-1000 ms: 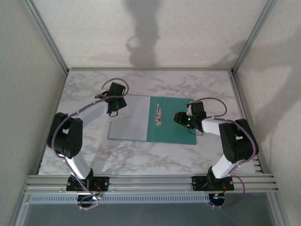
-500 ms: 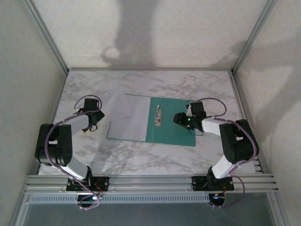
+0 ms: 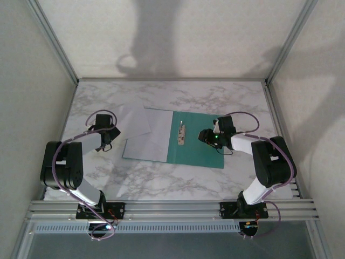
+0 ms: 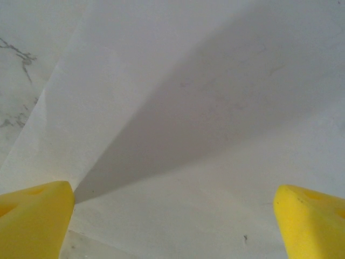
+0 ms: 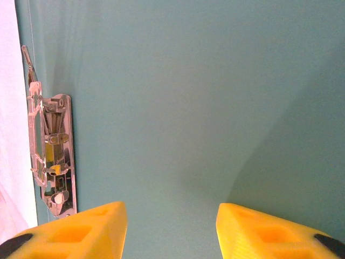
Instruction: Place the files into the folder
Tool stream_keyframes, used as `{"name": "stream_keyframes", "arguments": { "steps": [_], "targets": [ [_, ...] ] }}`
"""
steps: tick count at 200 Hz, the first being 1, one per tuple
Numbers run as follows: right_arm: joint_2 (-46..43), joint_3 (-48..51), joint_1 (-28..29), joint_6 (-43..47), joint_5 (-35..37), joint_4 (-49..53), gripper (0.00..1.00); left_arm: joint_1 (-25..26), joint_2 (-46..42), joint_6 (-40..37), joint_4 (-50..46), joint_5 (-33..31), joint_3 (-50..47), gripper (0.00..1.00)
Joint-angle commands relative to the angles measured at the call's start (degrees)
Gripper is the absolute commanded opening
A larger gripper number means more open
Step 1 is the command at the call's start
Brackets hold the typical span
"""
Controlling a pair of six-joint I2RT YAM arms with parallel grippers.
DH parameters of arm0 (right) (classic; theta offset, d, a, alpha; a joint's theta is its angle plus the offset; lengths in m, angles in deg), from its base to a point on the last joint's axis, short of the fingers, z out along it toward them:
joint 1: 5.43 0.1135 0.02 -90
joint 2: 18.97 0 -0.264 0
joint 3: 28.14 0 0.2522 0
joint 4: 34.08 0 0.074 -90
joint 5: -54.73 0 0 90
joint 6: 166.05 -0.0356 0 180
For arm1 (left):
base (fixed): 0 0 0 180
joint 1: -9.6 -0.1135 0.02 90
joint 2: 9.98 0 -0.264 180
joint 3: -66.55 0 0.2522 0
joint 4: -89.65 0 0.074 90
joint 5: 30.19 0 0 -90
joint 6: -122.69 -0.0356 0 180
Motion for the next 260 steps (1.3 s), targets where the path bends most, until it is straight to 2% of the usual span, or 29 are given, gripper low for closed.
{"name": "stream_keyframes", "arguments": {
  "steps": [1,35,51,87,111,137,157,207,260],
  "targets": [
    [2.98,1.42,0.78,-0.18,0.09,8.95,0.5,1.15,-0.66,-0.32,-2.65,5.17,-1.44,0.95],
    [3.75,1.07,0.84,-0.23,-0.1,8.77,0.5,3.47,-3.75,1.62,-3.62,9.05,-3.86,0.94],
    [4.02,0.81,0.9,-0.14,-0.26,8.83,0.5,6.14,-5.39,3.28,-4.02,10.11,-4.65,0.94],
    [4.99,0.06,0.91,-0.31,-0.39,8.71,0.49,18.65,-4.98,8.24,-6.52,11.61,-2.45,0.92],
    [4.95,0.06,1.01,-0.5,-0.55,8.88,0.49,23.75,-8.74,10.04,-11.15,6.11,0.75,0.92],
    [5.02,-0.15,1.07,-0.32,-0.63,9.17,0.49,23.76,-11.46,7.51,-16.4,-1.65,5.13,0.93],
    [4.88,-0.16,1.08,-0.4,-0.74,9.22,0.49,22.71,-10.54,5.01,-16.67,-3.77,6.71,0.94],
    [3.83,-0.13,1.18,0.02,-0.55,10.02,0.49,18.8,-5.71,0.77,-11.68,-0.66,6.74,0.94],
    [3.81,-0.69,1.14,0.3,-0.59,10.44,0.49,18.18,-0.87,-0.99,-7.73,4.52,5.39,0.92]
  ]
}}
